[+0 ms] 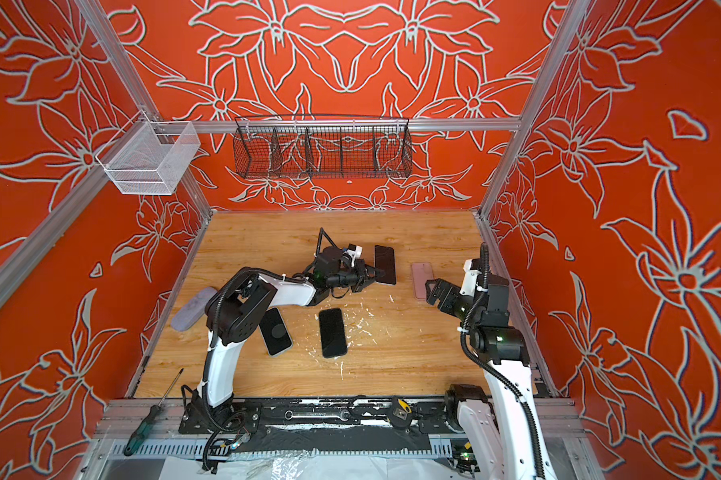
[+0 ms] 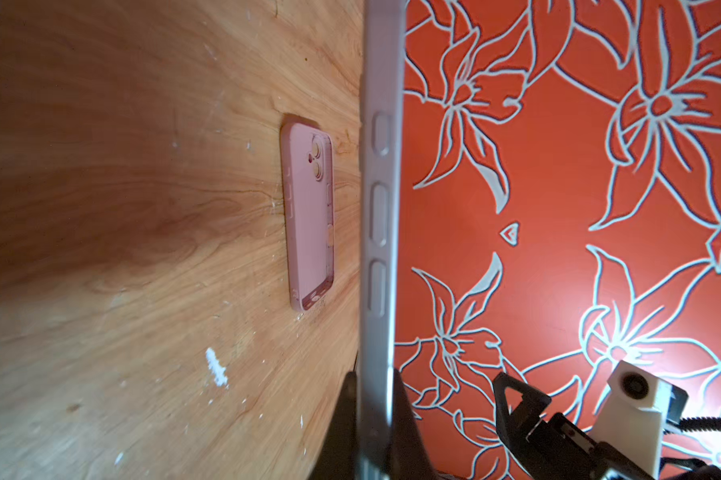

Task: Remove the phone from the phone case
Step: 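Lower the bare phone onto the table with the left gripper beside the case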

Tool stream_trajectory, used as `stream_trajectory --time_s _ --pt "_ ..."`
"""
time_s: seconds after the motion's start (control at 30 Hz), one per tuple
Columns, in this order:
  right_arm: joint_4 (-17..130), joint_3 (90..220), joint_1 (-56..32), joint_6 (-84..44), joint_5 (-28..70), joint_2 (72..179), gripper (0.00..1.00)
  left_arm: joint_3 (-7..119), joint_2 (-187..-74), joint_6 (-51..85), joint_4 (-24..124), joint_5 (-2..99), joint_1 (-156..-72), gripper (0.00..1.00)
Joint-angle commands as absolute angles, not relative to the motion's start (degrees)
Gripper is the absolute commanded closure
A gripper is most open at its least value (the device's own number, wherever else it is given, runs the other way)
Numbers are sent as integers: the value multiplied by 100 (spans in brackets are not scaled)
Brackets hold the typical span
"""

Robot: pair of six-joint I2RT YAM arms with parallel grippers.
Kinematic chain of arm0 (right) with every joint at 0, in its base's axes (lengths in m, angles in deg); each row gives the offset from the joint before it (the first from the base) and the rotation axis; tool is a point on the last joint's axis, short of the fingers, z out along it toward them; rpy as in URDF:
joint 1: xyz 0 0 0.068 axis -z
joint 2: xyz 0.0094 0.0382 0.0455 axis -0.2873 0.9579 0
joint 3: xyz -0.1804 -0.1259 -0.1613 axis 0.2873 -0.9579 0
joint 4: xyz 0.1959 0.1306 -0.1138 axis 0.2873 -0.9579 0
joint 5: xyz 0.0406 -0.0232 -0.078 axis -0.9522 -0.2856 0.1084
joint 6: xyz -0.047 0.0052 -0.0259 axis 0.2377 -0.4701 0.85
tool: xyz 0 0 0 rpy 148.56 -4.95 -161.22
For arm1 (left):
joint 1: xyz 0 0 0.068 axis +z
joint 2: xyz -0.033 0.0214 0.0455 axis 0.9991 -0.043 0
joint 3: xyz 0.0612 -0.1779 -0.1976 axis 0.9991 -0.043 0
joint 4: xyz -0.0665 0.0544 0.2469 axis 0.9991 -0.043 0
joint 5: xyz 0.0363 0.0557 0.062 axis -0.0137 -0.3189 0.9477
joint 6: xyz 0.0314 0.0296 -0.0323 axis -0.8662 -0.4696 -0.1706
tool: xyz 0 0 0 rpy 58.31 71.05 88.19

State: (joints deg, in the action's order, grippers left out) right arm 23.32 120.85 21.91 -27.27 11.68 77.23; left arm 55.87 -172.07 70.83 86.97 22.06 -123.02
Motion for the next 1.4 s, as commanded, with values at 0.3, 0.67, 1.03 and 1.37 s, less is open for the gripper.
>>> stream_trajectory --time_s 0.3,0.67,1.03,1.37 --pt "2210 11820 2206 -2757 1104 7559 2 6349 -17686 6619 8085 2435 -12559 100" --pt "2258 11691 2208 -2752 1186 7545 2 6782 -18116 6653 7950 2439 -12638 100" --pt "2328 11642 2210 -2787 1181 7628 2 6751 -18161 6434 7756 2446 -12647 93" --pt "2224 11616 2211 -2733 1146 7582 2 6608 -18162 6355 7674 2550 -12638 81"
